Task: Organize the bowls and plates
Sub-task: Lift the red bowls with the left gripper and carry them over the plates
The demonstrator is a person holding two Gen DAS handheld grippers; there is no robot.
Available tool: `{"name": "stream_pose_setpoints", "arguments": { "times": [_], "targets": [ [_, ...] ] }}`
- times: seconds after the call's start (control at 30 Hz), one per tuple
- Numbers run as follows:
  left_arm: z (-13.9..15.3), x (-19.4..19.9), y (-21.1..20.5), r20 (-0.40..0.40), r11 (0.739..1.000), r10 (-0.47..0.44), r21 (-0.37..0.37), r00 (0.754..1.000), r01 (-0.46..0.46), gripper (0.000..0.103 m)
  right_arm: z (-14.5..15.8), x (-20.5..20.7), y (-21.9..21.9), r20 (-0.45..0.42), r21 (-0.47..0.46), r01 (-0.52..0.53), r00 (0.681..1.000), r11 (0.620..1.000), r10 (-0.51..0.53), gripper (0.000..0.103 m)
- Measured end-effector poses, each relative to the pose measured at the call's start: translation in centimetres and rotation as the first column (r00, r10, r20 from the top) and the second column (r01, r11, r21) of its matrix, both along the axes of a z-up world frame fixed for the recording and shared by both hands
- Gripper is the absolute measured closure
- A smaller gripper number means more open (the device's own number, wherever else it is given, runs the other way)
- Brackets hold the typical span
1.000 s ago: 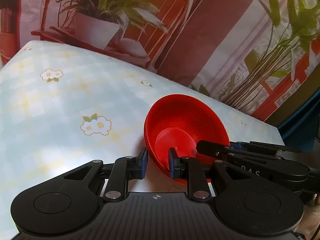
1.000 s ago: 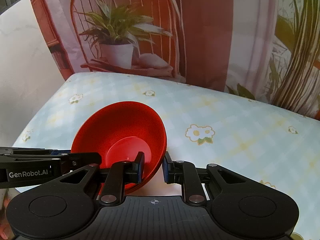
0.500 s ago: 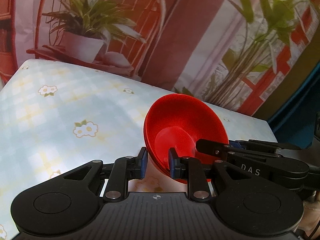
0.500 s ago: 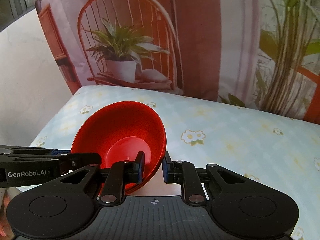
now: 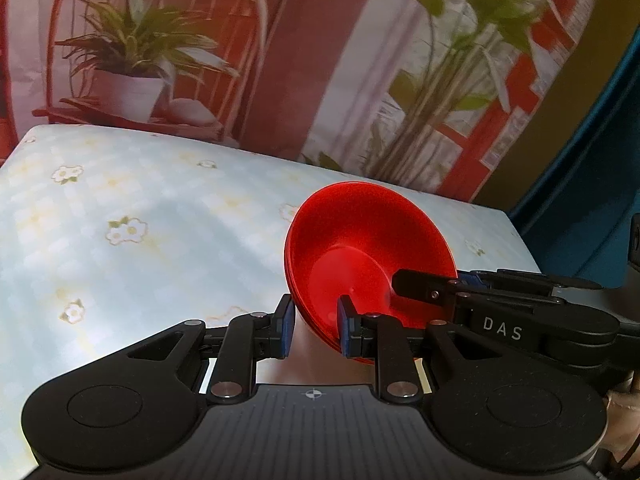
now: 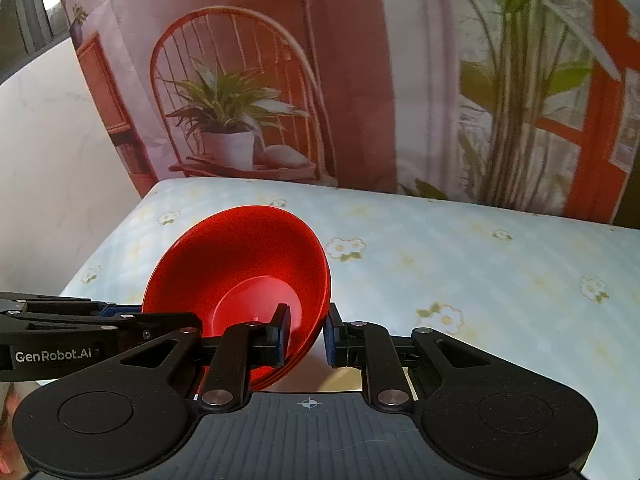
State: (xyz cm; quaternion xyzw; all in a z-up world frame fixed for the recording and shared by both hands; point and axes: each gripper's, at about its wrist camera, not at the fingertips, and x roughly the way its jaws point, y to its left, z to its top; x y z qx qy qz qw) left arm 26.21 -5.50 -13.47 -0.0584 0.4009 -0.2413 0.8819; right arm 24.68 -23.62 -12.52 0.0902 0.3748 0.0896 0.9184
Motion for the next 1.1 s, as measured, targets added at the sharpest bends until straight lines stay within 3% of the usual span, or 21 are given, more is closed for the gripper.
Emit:
{"name": "stream_pose_setpoints", "arguments": {
  "times": [0.53,1.1],
  "targets": [
    [-0.6,-2.6,-5.0,-0.022,0.996,-0.092,0.001,0.996,0.092,0.078,-0.2,-4.9,-5.4,0.006,0.016,0.075,0.997,0.997,-0.075,0.087],
    [-3.2,-3.1,-8.6,-0.083,0.987,-0.156,0.034,0.984,0.159,0.077,-3.6,-6.8,-9.2,-0.055,0.023,0.146,0.988,0.989,-0.144,0.087]
  ]
}}
